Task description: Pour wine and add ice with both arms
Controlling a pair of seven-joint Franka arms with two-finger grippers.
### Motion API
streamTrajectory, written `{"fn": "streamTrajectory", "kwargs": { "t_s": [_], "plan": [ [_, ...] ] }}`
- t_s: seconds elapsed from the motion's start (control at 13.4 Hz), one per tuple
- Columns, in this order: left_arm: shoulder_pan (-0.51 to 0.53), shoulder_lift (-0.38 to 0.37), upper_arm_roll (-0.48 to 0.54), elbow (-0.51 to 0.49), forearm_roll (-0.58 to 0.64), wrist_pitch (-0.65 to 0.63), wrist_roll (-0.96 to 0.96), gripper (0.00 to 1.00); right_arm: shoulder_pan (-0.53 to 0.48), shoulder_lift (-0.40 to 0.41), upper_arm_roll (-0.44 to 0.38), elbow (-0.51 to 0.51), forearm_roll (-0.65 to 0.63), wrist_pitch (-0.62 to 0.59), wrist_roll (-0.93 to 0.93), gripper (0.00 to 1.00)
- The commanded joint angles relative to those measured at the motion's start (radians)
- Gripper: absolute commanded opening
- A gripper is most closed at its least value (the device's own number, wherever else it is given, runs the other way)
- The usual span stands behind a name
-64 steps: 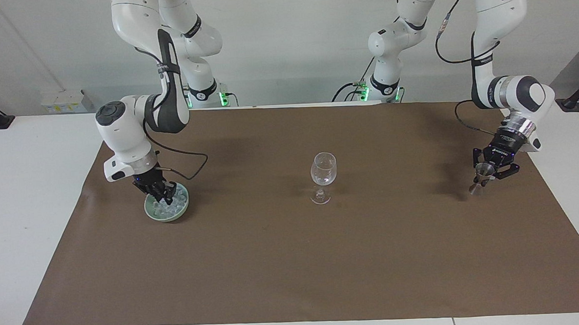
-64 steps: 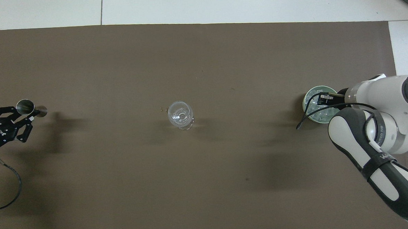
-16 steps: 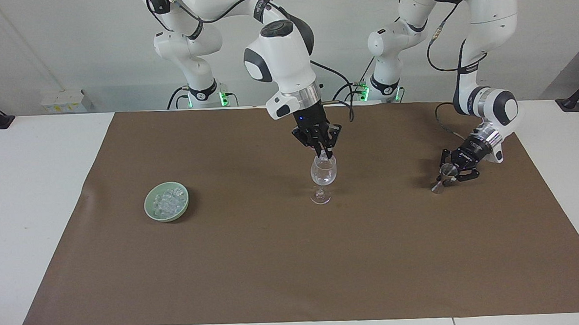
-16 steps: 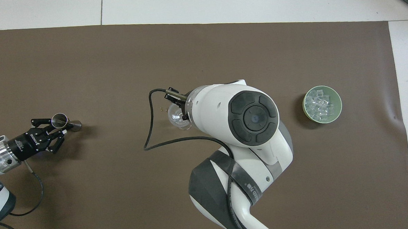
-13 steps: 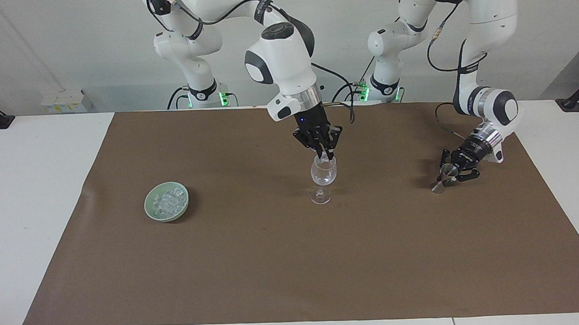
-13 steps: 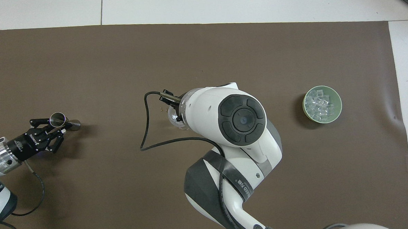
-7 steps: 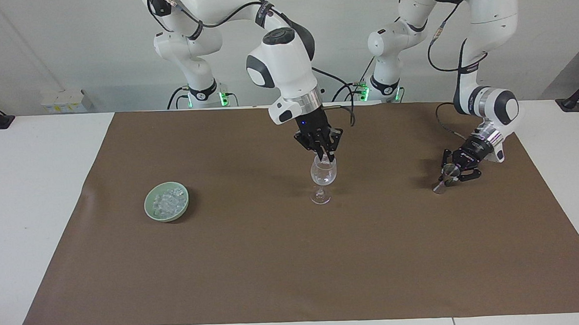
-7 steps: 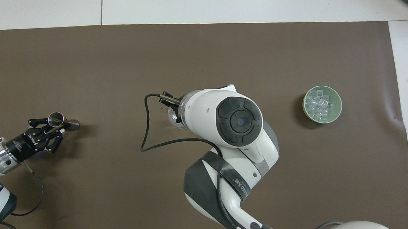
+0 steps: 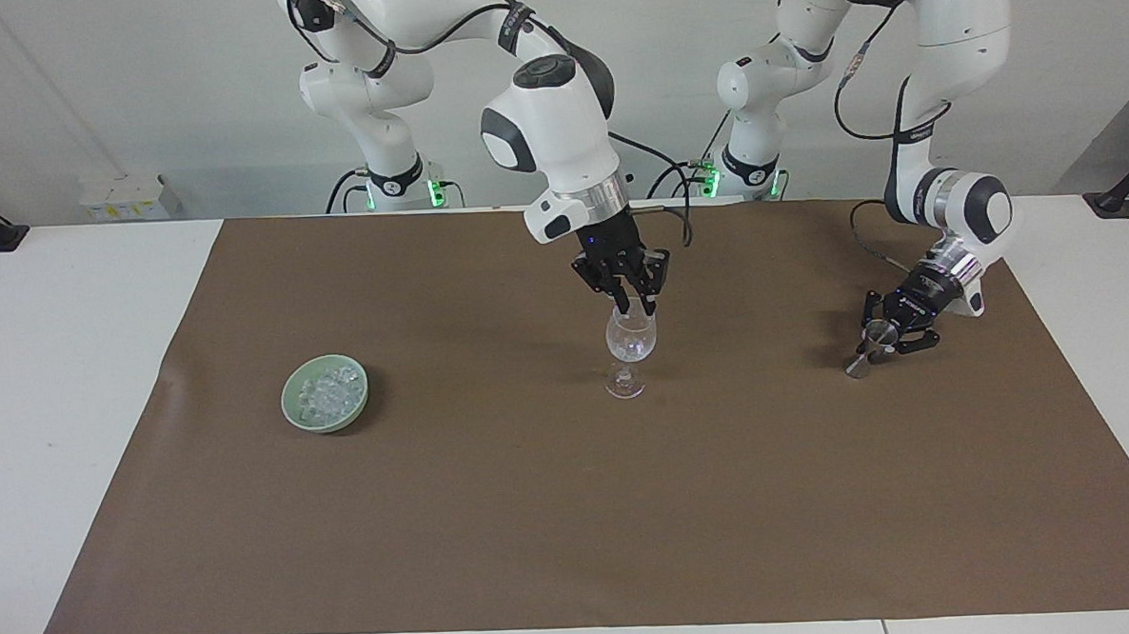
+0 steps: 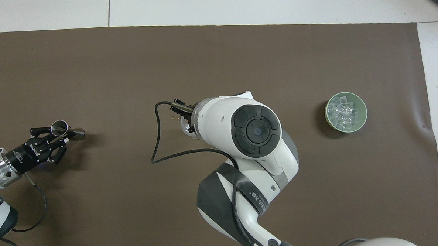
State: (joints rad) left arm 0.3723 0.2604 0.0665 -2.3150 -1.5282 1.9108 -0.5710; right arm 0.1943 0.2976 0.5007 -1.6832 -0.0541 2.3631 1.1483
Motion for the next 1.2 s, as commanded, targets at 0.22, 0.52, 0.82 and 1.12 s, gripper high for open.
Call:
{"fn": "streamTrajectory", "kwargs": {
  "t_s": [0.22, 0.52, 0.82, 1.12],
  "plan": [
    [0.007, -0.004, 0.003, -0.012, -0.015, -0.016, 0.011, 0.15, -0.013, -0.017, -0.007, 0.010, -0.091, -0.004, 0.024, 1.00],
    [0.007, -0.004, 0.003, -0.012, -0.015, -0.016, 0.017, 0.23, -0.039, -0.086, -0.096, 0.040, -0.127, -0.120, -0.060, 1.00],
    [0.014, -0.004, 0.003, -0.012, -0.015, -0.018, 0.017, 0.27, -0.073, -0.162, -0.191, 0.053, -0.110, -0.249, -0.254, 1.00],
    [0.022, -0.007, 0.003, -0.015, -0.015, -0.021, 0.034, 0.52, -0.087, -0.213, -0.283, 0.053, -0.099, -0.360, -0.432, 1.00]
  ]
}}
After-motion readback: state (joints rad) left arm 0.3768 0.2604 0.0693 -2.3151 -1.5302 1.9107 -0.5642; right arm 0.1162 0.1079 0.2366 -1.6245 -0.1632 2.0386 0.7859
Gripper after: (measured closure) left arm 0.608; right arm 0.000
